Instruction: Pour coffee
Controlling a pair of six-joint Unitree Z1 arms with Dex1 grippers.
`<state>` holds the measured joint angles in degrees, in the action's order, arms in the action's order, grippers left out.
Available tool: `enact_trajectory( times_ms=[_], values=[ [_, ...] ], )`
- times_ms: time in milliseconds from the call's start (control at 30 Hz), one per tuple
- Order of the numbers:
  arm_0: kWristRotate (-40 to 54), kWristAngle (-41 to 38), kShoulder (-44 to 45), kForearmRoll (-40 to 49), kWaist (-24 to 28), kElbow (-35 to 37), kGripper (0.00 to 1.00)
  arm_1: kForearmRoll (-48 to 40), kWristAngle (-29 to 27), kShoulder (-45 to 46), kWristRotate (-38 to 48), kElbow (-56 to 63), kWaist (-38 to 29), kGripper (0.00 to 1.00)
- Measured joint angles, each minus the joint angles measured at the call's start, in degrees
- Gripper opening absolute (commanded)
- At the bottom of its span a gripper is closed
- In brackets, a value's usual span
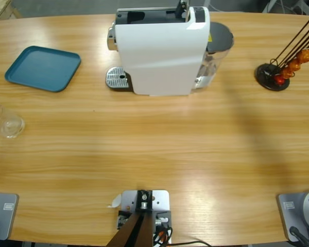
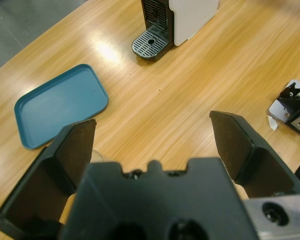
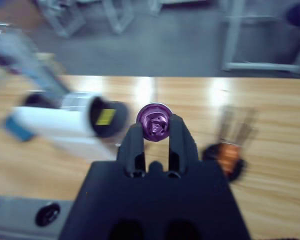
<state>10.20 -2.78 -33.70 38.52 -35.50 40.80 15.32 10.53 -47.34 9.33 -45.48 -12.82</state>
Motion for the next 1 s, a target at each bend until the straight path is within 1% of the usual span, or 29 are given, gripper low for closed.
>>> enact_trajectory(
  times_ms=[100, 200, 300, 400, 500, 567, 633, 667, 800, 1000],
  values=[
    [0.0, 0.0, 0.0, -0.02, 0.0, -0.01, 0.996, -3.6, 11.81, -0.65, 0.92, 0.53, -2.03, 0.0],
    [0.0, 0.01, 0.0, -0.05, 0.0, -0.02, 0.996, -8.62, 22.69, -5.53, 0.7, 0.62, -5.54, 0.0],
    [0.0, 0.01, 0.0, -0.08, 0.0, -0.07, 0.996, -16.31, 29.58, -12.32, 0.86, 0.54, -9.3, 0.0],
    [0.0, 0.01, 0.0, -0.1, 0.0, -0.08, 0.996, -24.82, 33.27, -20.78, 2.82, 0.25, -13.44, 0.0],
    [0.0, 0.01, 0.0, -0.12, -0.01, -0.12, 0.996, -30.88, 33.91, -28.57, 4.5, -0.28, -16.83, 0.0],
    [0.0, 0.01, 0.0, -0.13, -0.01, -0.14, 0.996, -32.62, 33.9, -32.99, 5.14, -2.33, -19.06, 0.0],
    [0.0, 0.02, 0.0, -0.14, -0.02, -0.16, 0.996, -33.03, 32.06, -35.63, 5.14, -4.33, -21.14, 0.0],
    [0.0, 0.02, 0.0, -0.14, -0.02, -0.17, 0.996, -33.01, 29.93, -36.38, 4.75, -5.29, -22.18, 0.0],
    [0.0, 0.02, 0.0, -0.14, -0.02, -0.17, 0.996, -28.4, 22.18, -36.7, -0.46, -9.73, -26.0, 0.0],
    [0.0, 0.03, 0.0, -0.14, -0.02, -0.17, 0.996, -18.53, 16.01, -36.72, -9.88, -18.23, -29.03, 0.0]
  ],
)
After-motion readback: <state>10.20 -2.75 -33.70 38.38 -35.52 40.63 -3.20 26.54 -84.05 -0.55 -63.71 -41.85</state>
